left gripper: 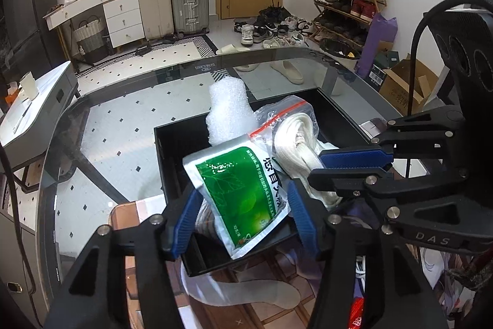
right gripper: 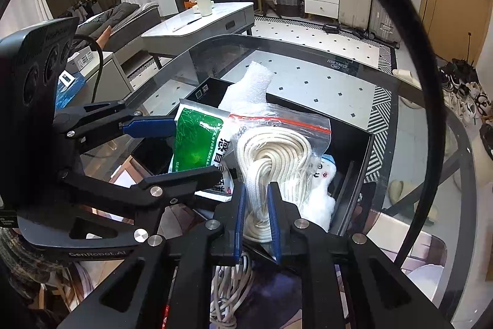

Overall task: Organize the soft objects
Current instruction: 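Drop the sachet into the black box while the right gripper releases the cable bag, then move the left gripper to the red balloon glue bag while the right gripper approaches the coiled white cable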

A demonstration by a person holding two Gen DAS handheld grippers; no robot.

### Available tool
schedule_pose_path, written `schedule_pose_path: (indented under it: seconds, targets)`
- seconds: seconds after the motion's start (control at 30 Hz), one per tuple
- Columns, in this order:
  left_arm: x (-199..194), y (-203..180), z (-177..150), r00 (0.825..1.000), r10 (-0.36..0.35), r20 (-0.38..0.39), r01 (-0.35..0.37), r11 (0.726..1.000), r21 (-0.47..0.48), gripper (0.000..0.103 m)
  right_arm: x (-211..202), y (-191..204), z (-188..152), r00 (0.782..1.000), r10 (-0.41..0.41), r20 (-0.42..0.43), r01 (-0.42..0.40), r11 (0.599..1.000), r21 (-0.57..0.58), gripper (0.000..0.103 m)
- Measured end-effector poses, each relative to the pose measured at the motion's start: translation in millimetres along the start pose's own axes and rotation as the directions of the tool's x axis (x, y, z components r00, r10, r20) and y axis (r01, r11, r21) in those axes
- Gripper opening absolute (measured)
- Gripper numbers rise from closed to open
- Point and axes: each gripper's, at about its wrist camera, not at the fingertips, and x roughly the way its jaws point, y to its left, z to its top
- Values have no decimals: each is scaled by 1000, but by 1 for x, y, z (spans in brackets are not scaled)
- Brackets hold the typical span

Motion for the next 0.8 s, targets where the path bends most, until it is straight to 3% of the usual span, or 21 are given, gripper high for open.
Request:
schedule_pose_path:
  seconds: [0.1,0.23,0.3,0.43,0.5,0.6,0.8]
  targets:
    - [-4,3,-2,1000,6,6,-6,1000,-6,61,-7,0,-3,1000,-2,8,1,1000,7,25]
    - [-11,3,-4,1000,-5,23,5,1000,-19,73,-21,-3,-9,1000,-8,26,8,1000,19,34]
    - [-16,2,-5,999,-1,33,2,1000,-24,76,-28,-5,-13,999,-10,36,9,1000,30,45]
    - [-24,1,-11,999,14,48,-13,999,-30,91,-41,-6,-22,999,-13,47,11,999,41,56]
    - [-27,1,-13,998,20,51,-18,999,-36,92,-45,-7,-27,999,-13,53,11,999,42,68]
    - [-31,2,-19,998,27,58,-24,999,-49,98,-50,-5,-31,999,-10,53,8,999,43,76]
    - [-38,-3,-31,997,33,69,-29,997,-68,101,-56,-2,-43,999,1,42,-3,999,41,87]
